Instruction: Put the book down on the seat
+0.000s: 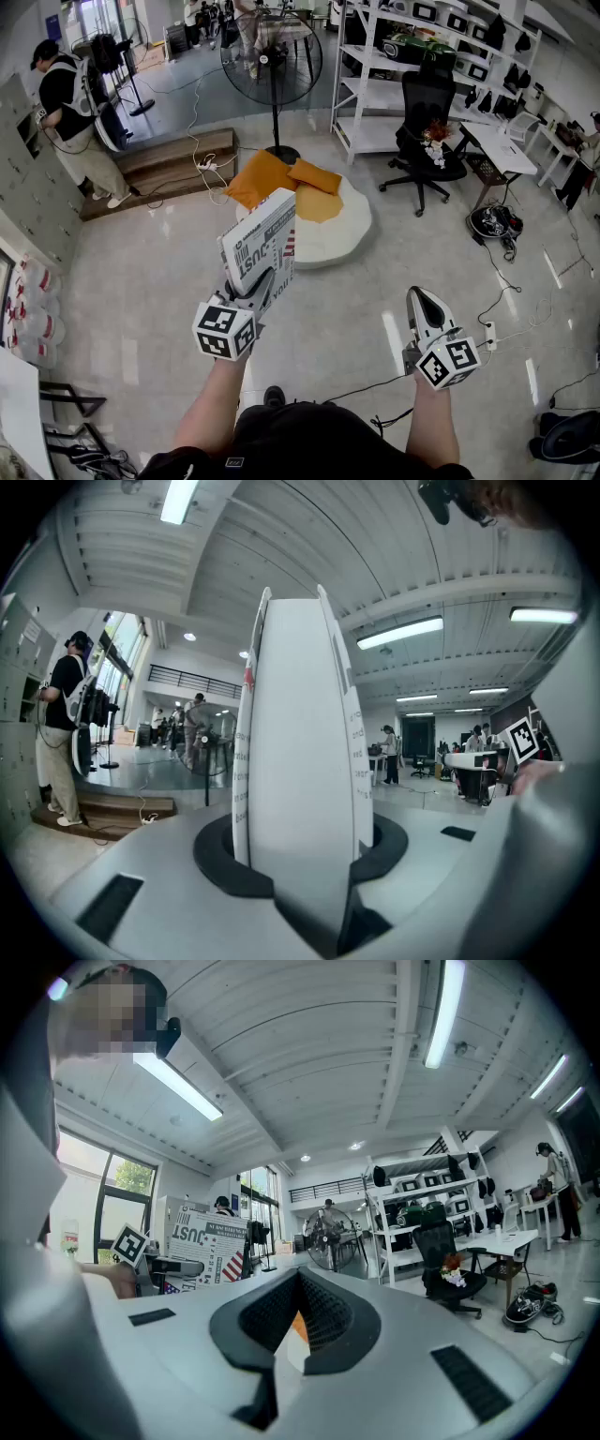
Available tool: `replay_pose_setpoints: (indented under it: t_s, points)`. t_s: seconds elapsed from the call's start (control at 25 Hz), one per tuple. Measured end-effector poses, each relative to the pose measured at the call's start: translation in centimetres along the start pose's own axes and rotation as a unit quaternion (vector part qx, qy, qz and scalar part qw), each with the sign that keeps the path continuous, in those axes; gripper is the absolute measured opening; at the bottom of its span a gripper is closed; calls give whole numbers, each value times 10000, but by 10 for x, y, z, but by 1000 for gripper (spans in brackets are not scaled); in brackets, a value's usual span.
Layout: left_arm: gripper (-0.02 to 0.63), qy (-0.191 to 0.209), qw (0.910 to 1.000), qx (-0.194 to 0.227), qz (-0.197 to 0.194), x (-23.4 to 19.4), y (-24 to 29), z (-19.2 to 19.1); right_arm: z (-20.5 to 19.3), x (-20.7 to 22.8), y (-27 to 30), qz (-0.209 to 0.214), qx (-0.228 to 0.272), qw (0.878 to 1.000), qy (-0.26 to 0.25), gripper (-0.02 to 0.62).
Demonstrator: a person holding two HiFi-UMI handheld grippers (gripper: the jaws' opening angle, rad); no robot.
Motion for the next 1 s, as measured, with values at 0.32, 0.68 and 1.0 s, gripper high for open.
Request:
replay_pose_setpoints:
  t_s: [0.32,0.68,1.0]
  points:
    - [152,55,9999,-145,-61,17,12,-9,-10,15,-6,6,-40,10000,84,12]
    - [152,133,9997,-182,-50,60,12,-8,-28,39,-47,46,-79,9987,501,14]
    - [152,149,9995,-250,-82,81,21,-13,-42,46,-62,248,-218,9972,664,14]
Point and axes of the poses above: the fingertips, and each gripper's own axes: y forward along the fingers, x to its right, z out of its top, the point moved 5 cm from there along -y, backward along the fingers, and after that the axes turned 9 degrees about z, right-handed, at the moved point
